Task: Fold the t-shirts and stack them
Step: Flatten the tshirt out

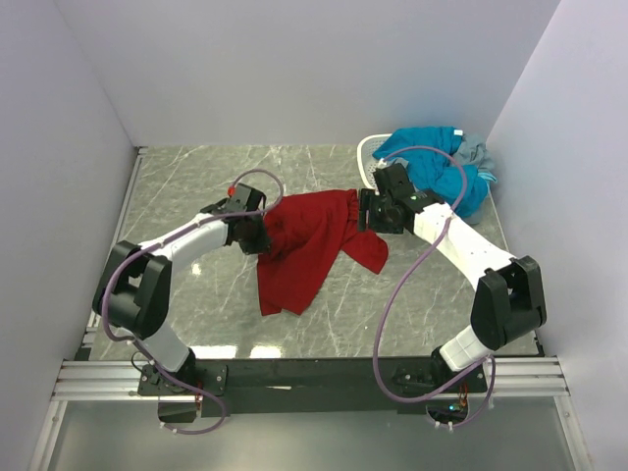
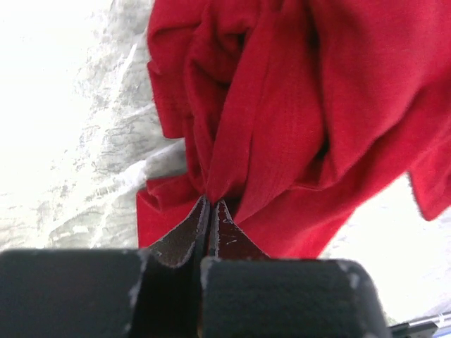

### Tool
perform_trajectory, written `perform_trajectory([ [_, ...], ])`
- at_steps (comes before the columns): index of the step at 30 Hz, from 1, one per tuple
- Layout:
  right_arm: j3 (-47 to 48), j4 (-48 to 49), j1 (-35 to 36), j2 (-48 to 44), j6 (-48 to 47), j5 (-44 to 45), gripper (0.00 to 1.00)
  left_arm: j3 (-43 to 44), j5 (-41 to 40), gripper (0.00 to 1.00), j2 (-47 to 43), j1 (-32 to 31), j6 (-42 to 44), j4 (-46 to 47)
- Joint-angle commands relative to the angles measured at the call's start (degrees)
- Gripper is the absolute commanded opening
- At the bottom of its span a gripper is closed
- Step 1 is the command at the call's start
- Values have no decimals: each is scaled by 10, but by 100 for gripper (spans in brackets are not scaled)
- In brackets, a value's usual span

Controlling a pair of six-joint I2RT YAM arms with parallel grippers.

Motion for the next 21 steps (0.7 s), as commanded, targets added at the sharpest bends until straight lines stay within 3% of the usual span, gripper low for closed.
perform_trajectory([
  [1, -5, 19, -9, -15, 5, 4, 72, 65, -3, 0, -9, -3, 13, -24],
  [7, -23, 26, -13, -2, 1, 7, 71, 159, -31, 0, -58, 13, 7, -70],
  [12, -48, 34, -14, 26, -3, 9, 71, 205, -12, 0, -98, 61, -4, -78],
  [21, -77, 59, -41, 71, -2, -18, 70, 151, 31, 0, -146, 132, 7, -77],
])
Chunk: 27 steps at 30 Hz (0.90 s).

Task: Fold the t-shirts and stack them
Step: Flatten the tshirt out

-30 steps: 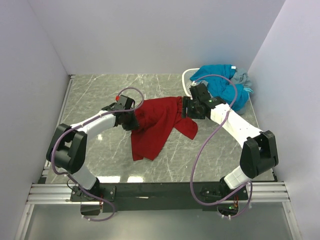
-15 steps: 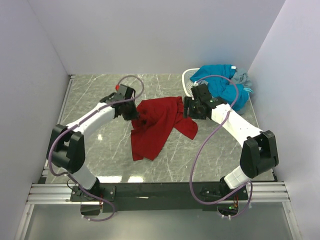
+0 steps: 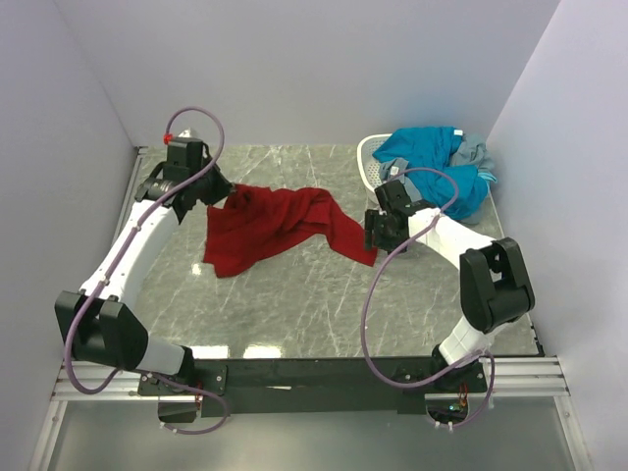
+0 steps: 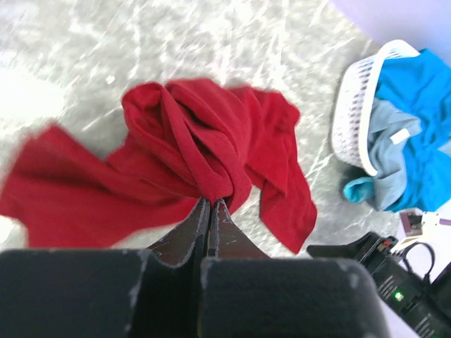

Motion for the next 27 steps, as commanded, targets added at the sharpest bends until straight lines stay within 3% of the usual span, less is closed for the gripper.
perform_trajectory([
  [1, -2, 29, -10, 17, -3, -5, 69, -29, 24, 0, -24, 5, 4, -3],
  [17, 5, 55, -12, 99, -9, -63, 60, -61, 0, 0, -63, 7, 9, -20],
  [20, 9, 56, -13, 112, -11, -79, 52, -61, -1, 0, -65, 7, 11, -22],
  [23, 15, 56, -12, 126, -17, -104, 36, -56, -7, 0, -63, 9, 17, -25],
  [24, 17, 55, -13, 130, -18, -109, 23, -53, -6, 0, -63, 10, 19, -25],
  [27, 24, 52, -13, 134, -21, -117, 0, -48, -7, 0, -58, 14, 26, -25],
])
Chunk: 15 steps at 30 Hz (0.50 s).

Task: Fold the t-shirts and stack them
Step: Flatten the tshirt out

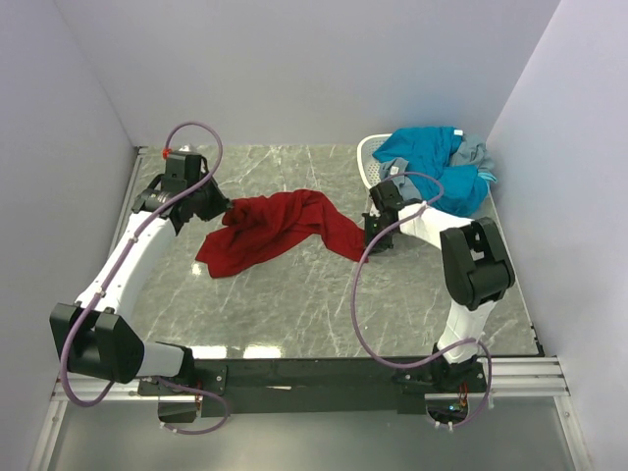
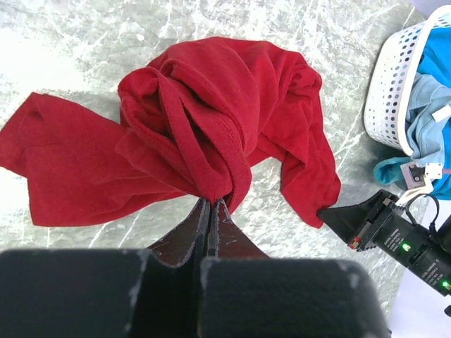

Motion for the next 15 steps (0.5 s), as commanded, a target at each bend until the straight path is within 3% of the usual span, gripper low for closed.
perform_trajectory([
  [1, 9, -15, 0, 24, -5, -22, 0, 17, -9, 0, -13, 10, 22, 4],
  [6, 45, -55, -8, -66, 1, -14, 0, 71, -46, 0, -6, 30, 52, -27],
  [15, 225, -142, -19, -238, 32, 20, 0, 202, -182, 0, -41, 69, 132, -63],
])
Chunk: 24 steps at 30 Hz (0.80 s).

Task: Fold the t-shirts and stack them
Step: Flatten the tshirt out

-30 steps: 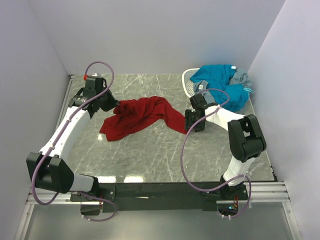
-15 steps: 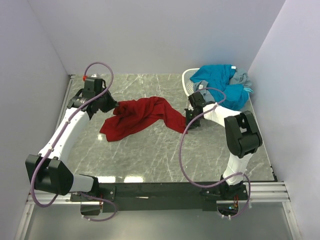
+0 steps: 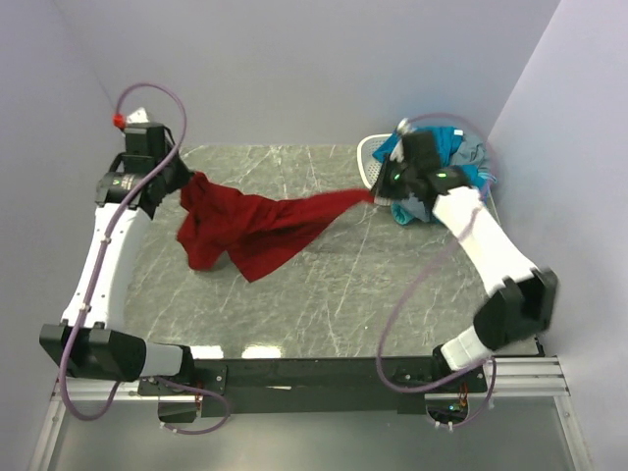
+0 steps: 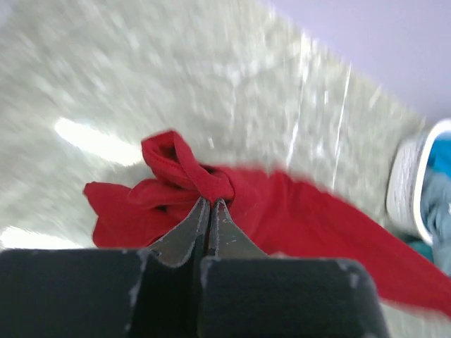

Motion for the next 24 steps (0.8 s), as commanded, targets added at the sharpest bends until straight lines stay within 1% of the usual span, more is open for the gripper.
perform_trajectory([
  [1, 65, -27, -4, -87, 14, 20, 0, 62, -81, 0, -52, 8, 57, 20],
  [5, 75, -16, -3, -164, 0, 39, 0, 88, -143, 0, -87, 12, 94, 51],
  [7, 76, -13, -3, -192, -9, 45, 0, 98, -159, 0, -103, 14, 108, 58],
  [9, 72, -11, -4, -233, -12, 56, 0, 113, -155, 0, -111, 14, 126, 72],
  [11, 70, -8, -4, -268, -13, 65, 0, 129, -132, 1, -107, 14, 134, 81],
  [12, 68, -4, -3, -278, -13, 74, 0, 134, -99, 1, -101, 14, 135, 81],
  [15, 40, 13, -4, -308, -9, 85, 0, 142, -28, 1, -51, 14, 121, 84],
  [16, 19, 20, -4, -310, -3, 108, 0, 143, 21, 1, -9, 13, 116, 85],
  [17, 11, 18, -5, -305, 0, 117, 0, 144, 37, 5, 17, 15, 113, 86],
  [18, -6, 15, -4, -300, 4, 120, 0, 149, 47, 21, 75, 15, 109, 90],
  [19, -16, 16, -4, -295, 11, 122, 0, 158, 37, 34, 108, 16, 107, 85],
  [20, -26, 18, -4, -284, 16, 121, 0, 190, 23, 46, 142, 18, 105, 78],
  [21, -47, 19, -6, -278, 21, 120, 0, 213, 12, 64, 209, 20, 99, 47],
  [22, -57, 21, -5, -272, 30, 117, 0, 243, 3, 69, 239, 20, 97, 22],
  [23, -67, 23, -5, -262, 33, 112, 0, 291, -6, 72, 262, 20, 99, 6],
  [24, -88, 24, -5, -257, 37, 108, 0, 304, -5, 75, 285, 19, 96, -11],
])
